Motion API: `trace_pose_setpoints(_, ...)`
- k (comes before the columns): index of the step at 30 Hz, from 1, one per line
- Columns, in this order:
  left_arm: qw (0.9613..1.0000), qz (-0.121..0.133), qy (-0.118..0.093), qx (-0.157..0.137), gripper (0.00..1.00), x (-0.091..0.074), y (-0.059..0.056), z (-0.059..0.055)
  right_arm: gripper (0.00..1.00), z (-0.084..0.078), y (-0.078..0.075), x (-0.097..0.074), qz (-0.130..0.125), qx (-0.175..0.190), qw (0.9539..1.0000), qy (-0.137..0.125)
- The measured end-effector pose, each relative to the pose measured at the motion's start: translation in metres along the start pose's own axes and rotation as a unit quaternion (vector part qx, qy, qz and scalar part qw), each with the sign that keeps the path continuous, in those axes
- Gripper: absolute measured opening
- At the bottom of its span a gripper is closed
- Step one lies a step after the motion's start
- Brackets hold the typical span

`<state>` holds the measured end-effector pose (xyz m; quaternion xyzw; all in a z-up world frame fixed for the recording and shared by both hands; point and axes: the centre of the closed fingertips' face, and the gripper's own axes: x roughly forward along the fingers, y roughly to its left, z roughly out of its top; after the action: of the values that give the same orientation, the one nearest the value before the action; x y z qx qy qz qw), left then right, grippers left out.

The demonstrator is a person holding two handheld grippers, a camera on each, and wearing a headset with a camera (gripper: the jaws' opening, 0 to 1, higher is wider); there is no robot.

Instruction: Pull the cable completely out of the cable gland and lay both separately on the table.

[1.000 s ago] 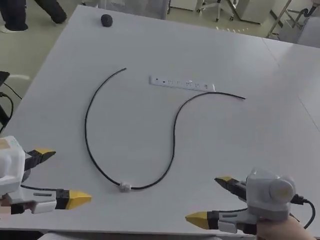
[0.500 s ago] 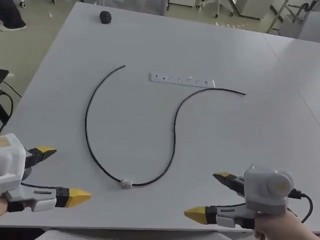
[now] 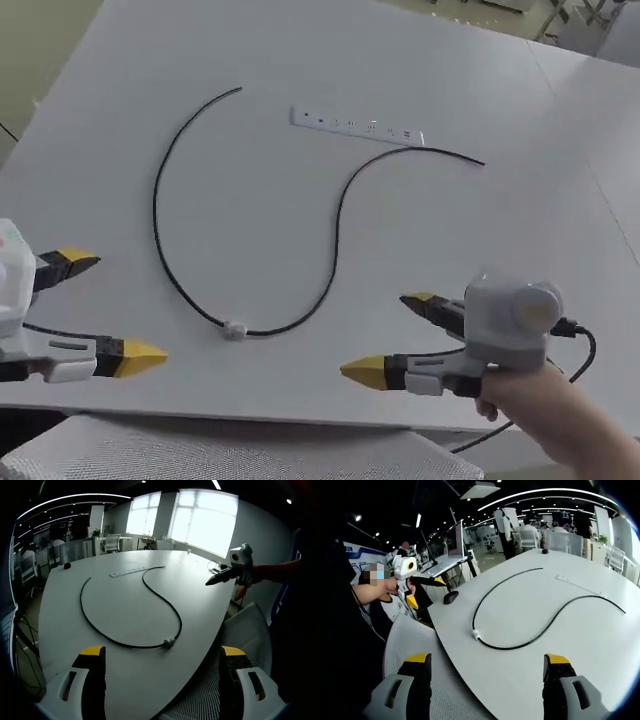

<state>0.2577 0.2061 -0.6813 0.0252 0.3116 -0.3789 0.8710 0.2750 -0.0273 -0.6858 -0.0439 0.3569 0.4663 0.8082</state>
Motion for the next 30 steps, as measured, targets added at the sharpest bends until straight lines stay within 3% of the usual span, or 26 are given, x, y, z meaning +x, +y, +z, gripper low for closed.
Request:
trace_pose_setpoints(15,0.9998,-0.009,-0.005,-0.016,0.92,0.010,-0.005,-0.010,0.79,0.022,-0.004,0.033,0.020,-0.065,0.9961,0.056)
trace_pose_setpoints(19,0.9999,-0.008,0.002,-0.013,0.91,0.011,-0.006,-0.014,0.76,0.027,-0.001,0.046,0.031,-0.087,0.9932,0.071)
trace_pose_setpoints(24,0.9999,-0.006,0.002,-0.014,0.92,0.010,-0.005,-0.016,0.73,0.030,0.005,0.064,0.047,-0.129,0.9860,0.094)
trace_pose_setpoints(30,1.0000,0.005,0.004,0.002,0.92,0.010,0.000,-0.016,0.71,0.033,0.009,0.079,0.061,-0.138,0.9829,0.106)
